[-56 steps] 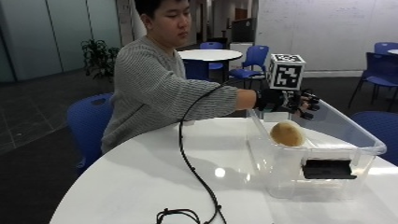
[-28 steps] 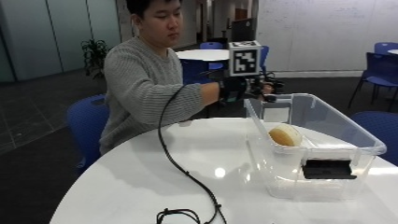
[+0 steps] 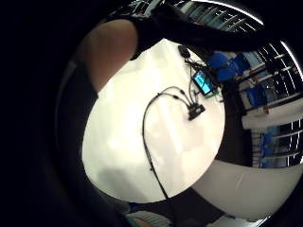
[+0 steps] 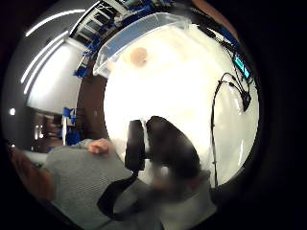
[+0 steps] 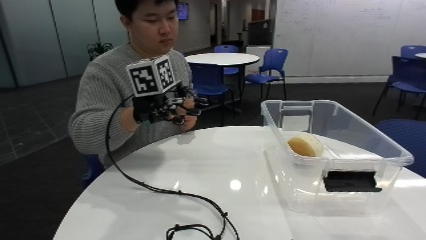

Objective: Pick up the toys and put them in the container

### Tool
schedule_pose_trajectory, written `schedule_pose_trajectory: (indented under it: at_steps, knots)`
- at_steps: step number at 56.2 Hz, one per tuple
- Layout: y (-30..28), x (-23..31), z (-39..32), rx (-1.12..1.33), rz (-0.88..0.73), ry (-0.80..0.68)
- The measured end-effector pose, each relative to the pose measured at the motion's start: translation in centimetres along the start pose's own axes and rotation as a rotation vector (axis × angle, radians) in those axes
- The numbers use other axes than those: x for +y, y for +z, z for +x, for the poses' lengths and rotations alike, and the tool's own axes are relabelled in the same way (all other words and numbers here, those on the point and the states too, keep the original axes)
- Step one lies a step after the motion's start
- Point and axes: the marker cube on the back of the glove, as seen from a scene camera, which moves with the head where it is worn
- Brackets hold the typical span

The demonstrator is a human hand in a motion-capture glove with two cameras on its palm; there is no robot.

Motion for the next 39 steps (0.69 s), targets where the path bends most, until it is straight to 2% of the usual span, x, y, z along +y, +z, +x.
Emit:
schedule_pose_trajectory:
  at_steps: [8, 21, 28, 39]
  knots:
    - [2.5, 6.3, -1.6, -0.015, 0.029, 0.006]
    - [8.9, 16.6, -5.2, -0.164, 0.039, 0.181]
    - [10.6, 18.5, -5.5, -0.142, -0.006, 0.192]
    - [11.1, 18.5, -5.3, -0.144, -0.018, 0.178]
